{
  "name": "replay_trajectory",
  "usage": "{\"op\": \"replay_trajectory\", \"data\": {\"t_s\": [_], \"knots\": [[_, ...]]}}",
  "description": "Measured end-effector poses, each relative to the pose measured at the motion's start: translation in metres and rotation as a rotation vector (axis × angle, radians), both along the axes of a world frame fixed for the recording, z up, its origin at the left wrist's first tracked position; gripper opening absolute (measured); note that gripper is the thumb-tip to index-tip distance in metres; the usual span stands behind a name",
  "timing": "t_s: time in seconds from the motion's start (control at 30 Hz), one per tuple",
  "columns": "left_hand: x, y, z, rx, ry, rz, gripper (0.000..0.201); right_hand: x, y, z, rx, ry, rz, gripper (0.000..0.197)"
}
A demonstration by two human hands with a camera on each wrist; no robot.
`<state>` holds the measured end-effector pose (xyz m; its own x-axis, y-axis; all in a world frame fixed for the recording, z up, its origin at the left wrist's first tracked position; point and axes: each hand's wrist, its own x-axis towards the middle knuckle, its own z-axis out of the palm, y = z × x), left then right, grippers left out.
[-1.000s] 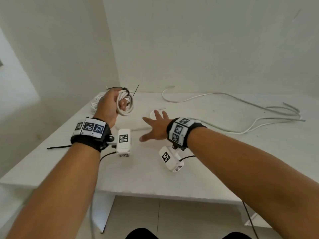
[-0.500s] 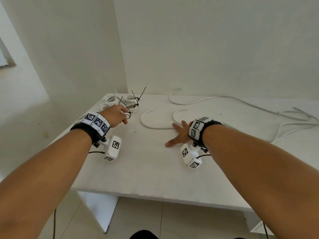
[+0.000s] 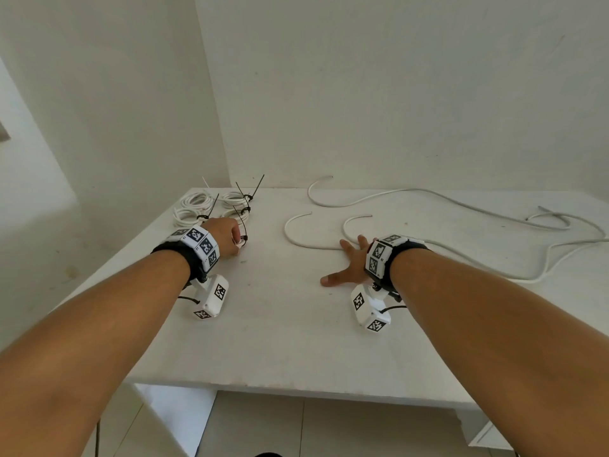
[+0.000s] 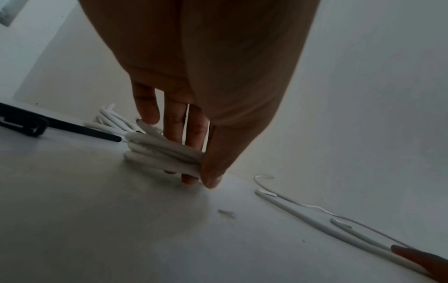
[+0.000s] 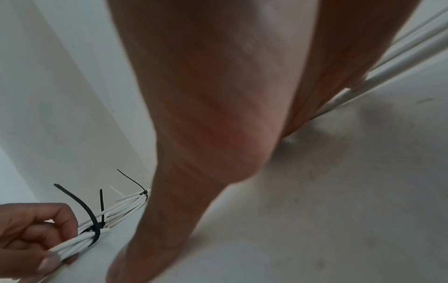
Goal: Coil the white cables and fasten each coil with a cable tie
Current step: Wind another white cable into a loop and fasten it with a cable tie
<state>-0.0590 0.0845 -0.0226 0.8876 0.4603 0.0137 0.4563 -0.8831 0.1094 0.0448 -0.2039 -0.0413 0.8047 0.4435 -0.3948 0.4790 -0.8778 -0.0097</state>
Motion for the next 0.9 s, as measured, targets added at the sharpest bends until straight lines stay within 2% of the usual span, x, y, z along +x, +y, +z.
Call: {"op": "replay_trajectory", "data": {"t_s": [0.17, 0.23, 0.3, 0.4, 0.5, 0.53, 0.6, 0.67, 0.7, 0.8, 0.9], "knots": [[-0.001, -0.003, 0.001, 0.036, 0.042, -0.019, 0.026, 0.003, 0.002, -0.002, -0.008, -0.022, 0.01, 0.125], [-0.002, -0.003, 0.001, 0.044, 0.043, -0.025, 0.027, 0.0, 0.004, 0.006, 0.011, -0.05, 0.03, 0.115], [-0.002, -0.005, 0.003, 0.045, 0.046, -0.032, 0.027, 0.002, 0.006, 0.016, 0.066, -0.114, 0.055, 0.089], [-0.003, -0.01, 0.011, 0.084, 0.053, -0.026, 0.028, 0.008, 0.007, 0.024, 0.15, -0.235, 0.044, 0.04], [-0.006, -0.019, 0.024, 0.081, -0.07, -0.03, 0.018, 0.003, 0.007, 0.023, 0.176, -0.296, 0.085, 0.02], [-0.006, -0.023, 0.028, 0.041, -0.14, -0.049, 0.016, -0.001, 0.005, 0.024, 0.243, -0.299, 0.13, 0.016], [-0.007, -0.033, 0.034, -0.06, -0.289, -0.099, 0.013, -0.005, -0.001, 0.027, 0.459, -0.178, 0.187, 0.006], [-0.007, -0.049, 0.04, -0.179, -0.413, -0.168, 0.01, -0.006, -0.008, 0.033, 0.633, -0.075, 0.236, 0.006], [-0.006, -0.057, 0.042, -0.255, -0.443, -0.223, 0.01, -0.007, -0.01, 0.038, 0.677, -0.084, 0.262, 0.006], [-0.002, -0.081, 0.045, -0.46, -0.385, -0.37, 0.022, -0.007, -0.018, 0.053, 0.849, -0.128, 0.274, 0.005], [0.001, -0.099, 0.043, -0.648, -0.35, -0.428, 0.043, 0.0, -0.03, 0.067, 1.062, -0.172, 0.209, 0.01]]}}
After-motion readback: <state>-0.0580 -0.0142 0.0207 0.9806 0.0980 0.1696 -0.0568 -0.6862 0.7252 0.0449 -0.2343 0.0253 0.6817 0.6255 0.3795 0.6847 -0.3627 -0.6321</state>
